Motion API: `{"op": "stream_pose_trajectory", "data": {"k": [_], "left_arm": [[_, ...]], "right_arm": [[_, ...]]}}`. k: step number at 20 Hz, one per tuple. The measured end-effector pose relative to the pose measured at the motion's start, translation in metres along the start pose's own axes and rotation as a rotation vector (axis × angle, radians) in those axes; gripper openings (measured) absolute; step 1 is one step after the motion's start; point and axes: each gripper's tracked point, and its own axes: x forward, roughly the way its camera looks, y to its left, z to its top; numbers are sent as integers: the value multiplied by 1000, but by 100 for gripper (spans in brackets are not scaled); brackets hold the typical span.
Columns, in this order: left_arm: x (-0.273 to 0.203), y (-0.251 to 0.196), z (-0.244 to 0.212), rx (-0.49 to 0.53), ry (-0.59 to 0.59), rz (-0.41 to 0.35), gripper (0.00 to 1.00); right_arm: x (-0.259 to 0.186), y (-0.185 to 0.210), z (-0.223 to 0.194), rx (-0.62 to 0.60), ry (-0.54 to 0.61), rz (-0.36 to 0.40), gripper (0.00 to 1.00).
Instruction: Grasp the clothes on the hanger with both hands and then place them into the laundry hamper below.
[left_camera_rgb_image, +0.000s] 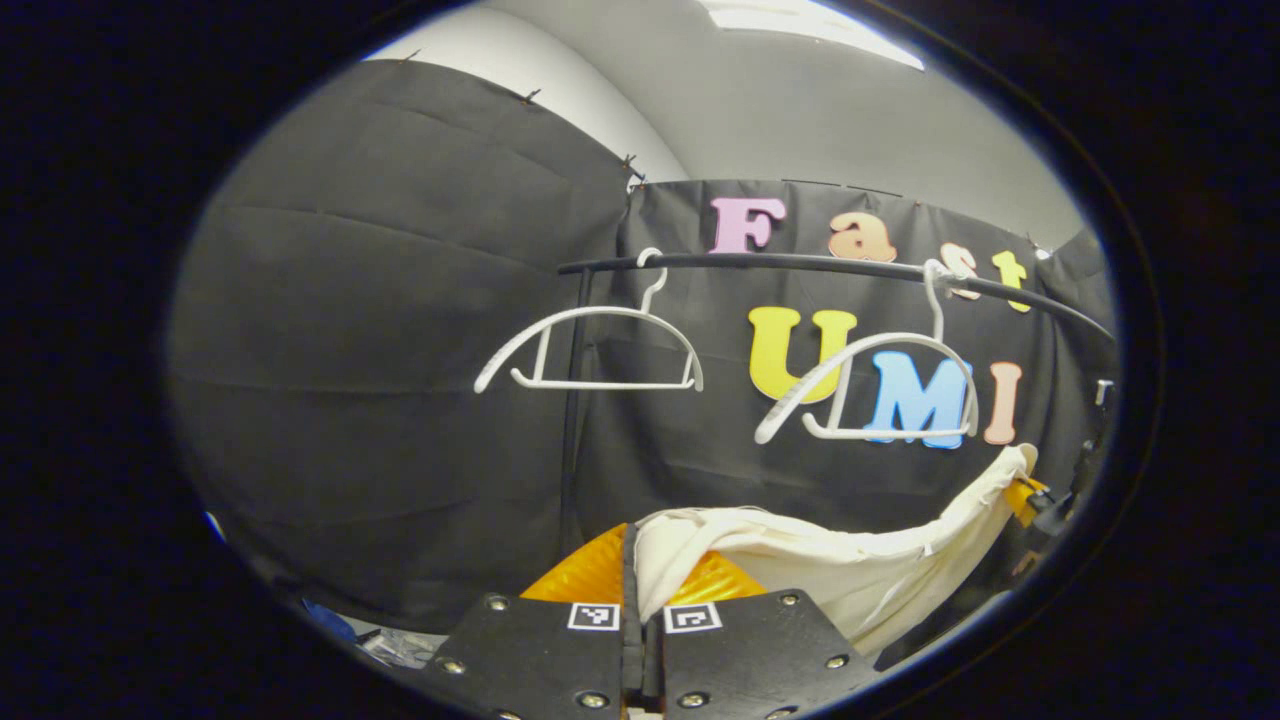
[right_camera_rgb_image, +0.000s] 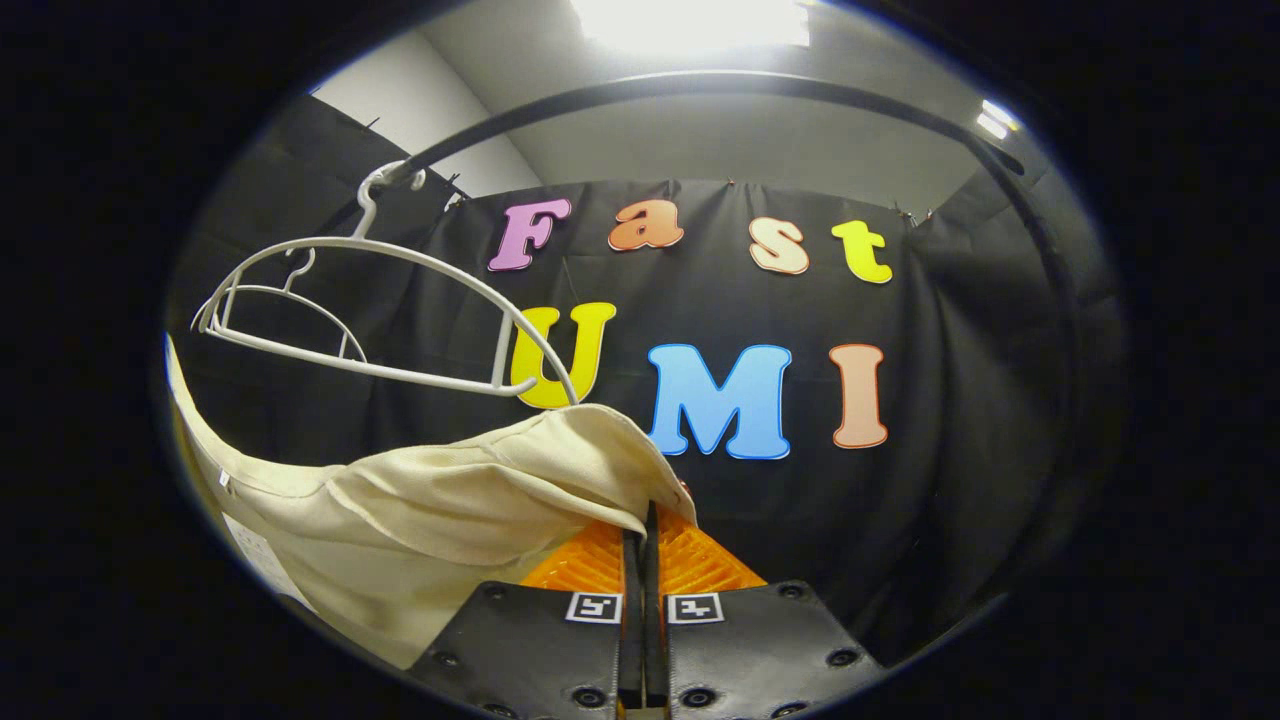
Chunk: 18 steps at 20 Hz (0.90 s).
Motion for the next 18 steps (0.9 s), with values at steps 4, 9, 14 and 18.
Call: {"op": "stream_pose_trajectory", "data": {"k": [4,9,14,18], "left_arm": [[-18,8,2,-8,-7,-59,1],[-27,8,-16,3,16,-128,1],[-28,0,-73,15,115,-187,1],[-40,1,-133,30,227,-223,1]], "right_arm": [[-41,11,22,-22,-15,-2,2],[-86,38,37,-35,-26,23,2],[-117,68,7,-100,56,74,2],[-151,82,-48,-90,212,104,2]]}}
